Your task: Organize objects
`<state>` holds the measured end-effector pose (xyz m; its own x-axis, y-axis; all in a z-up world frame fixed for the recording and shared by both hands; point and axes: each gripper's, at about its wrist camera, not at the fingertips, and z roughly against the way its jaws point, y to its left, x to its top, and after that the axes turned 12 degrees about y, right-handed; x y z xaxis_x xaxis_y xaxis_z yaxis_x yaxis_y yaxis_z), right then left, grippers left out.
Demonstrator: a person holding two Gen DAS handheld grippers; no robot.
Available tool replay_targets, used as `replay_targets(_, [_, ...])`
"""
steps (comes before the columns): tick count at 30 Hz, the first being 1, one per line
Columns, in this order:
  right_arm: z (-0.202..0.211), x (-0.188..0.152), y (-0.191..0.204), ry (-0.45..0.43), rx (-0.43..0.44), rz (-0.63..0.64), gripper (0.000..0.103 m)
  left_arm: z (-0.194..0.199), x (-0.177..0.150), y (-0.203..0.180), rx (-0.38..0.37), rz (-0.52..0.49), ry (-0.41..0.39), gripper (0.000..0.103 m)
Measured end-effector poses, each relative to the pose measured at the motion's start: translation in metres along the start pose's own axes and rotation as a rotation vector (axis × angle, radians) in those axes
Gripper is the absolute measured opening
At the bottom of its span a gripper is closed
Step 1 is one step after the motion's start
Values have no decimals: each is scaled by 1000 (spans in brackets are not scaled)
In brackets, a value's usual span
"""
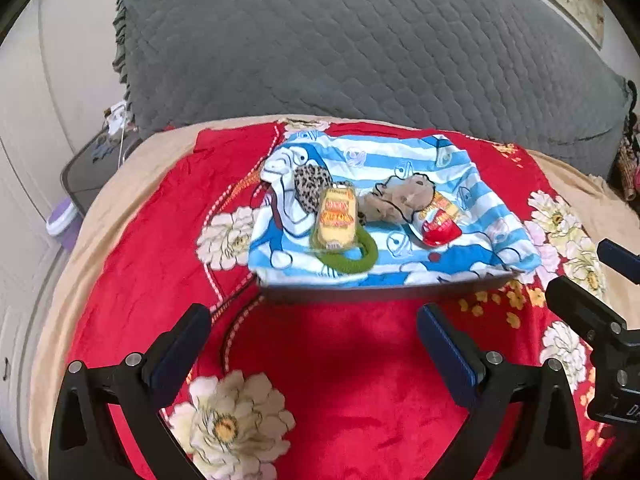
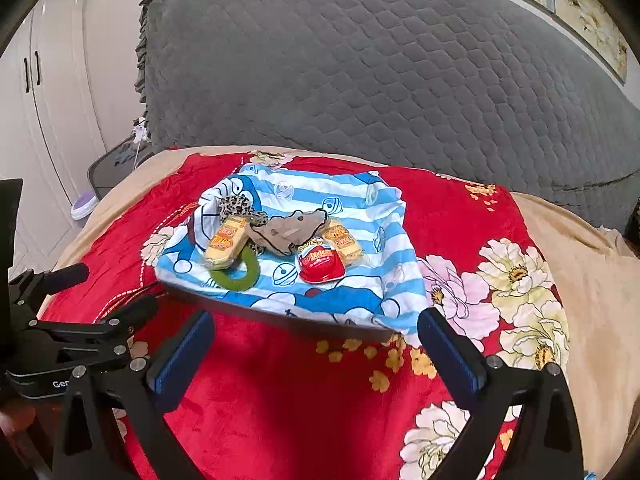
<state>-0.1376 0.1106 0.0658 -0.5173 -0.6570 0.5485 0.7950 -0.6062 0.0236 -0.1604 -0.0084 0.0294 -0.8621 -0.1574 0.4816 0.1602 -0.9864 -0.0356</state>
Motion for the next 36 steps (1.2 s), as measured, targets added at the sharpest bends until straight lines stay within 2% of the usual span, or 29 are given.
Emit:
replay_targets(8, [24,-18,4,-27,-4,-10,102,22,-19,2,-22,20,-32,102])
replay_targets(12, [36,-24,5,-41,-8,-10,102,35,-29,2,19,31,-43,102])
replay_targets(20, [60,-39,11,-72,-8,-17,102,47,-48,4,-2,37,-19,102])
replay_targets(26, [66,-55,16,-77,-2,-24,102,53,-65,6,-4,62,-11,102])
replay_targets(30, [69,-64,19,-70,-4,-16,102,58,-73,4,20,58,-19,102])
replay_targets(36, [76,-73,22,-82,-5,-15,102,68,-81,2,-2,49,-34,102])
